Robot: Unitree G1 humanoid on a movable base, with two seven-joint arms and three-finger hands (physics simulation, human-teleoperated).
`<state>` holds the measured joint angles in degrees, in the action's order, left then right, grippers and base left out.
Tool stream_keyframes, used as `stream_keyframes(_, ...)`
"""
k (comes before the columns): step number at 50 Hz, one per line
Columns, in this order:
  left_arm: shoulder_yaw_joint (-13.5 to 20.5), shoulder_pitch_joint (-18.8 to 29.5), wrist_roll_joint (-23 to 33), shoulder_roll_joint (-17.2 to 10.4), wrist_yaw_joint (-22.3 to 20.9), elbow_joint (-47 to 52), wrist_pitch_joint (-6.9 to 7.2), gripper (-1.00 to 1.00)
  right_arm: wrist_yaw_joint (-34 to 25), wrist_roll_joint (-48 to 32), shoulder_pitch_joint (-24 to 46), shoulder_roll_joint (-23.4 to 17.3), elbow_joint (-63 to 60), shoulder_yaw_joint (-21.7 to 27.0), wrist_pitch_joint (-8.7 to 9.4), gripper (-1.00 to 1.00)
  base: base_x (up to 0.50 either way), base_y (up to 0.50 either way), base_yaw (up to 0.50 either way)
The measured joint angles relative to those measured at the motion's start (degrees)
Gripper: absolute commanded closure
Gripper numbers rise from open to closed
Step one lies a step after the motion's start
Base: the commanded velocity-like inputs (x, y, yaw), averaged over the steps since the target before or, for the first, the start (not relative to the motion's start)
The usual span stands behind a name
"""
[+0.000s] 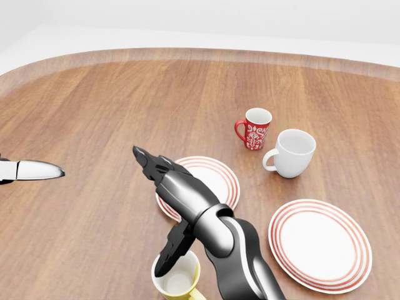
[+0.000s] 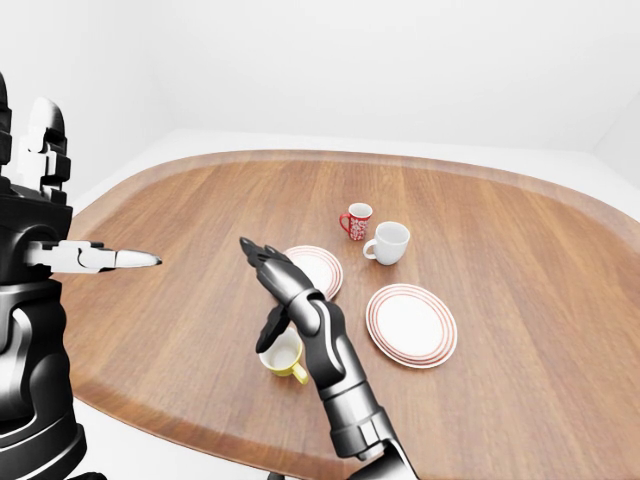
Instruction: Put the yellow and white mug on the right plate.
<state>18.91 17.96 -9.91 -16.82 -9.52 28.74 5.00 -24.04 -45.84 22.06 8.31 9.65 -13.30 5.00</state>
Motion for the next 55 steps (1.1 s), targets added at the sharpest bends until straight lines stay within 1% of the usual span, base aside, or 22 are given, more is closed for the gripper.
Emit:
stream_keyframes(13,-0.1,-0.1,0.2,0.1,-0.1,0.0,0.00,-1.00,1.4,0.3,-2.5,-0.1,1.7,-0.8,0.00,-1.00,0.00,0.00,0.00)
stream_keyframes(32,-0.1,-0.2,0.3,0.1,-0.2,0.0,0.00,-1.00,1.4,-0.9,-6.1,-0.5,0.7,-2.0,0.00,-1.00,0.00,0.00,0.00)
stream_keyframes(55,-0.1,0.0,0.2,0.1,-0.1,-0.1,0.00,-1.00,4.3,-0.4,-6.1,-1.3,7.7,-0.9,0.00,-1.00,0.00,0.00,0.00)
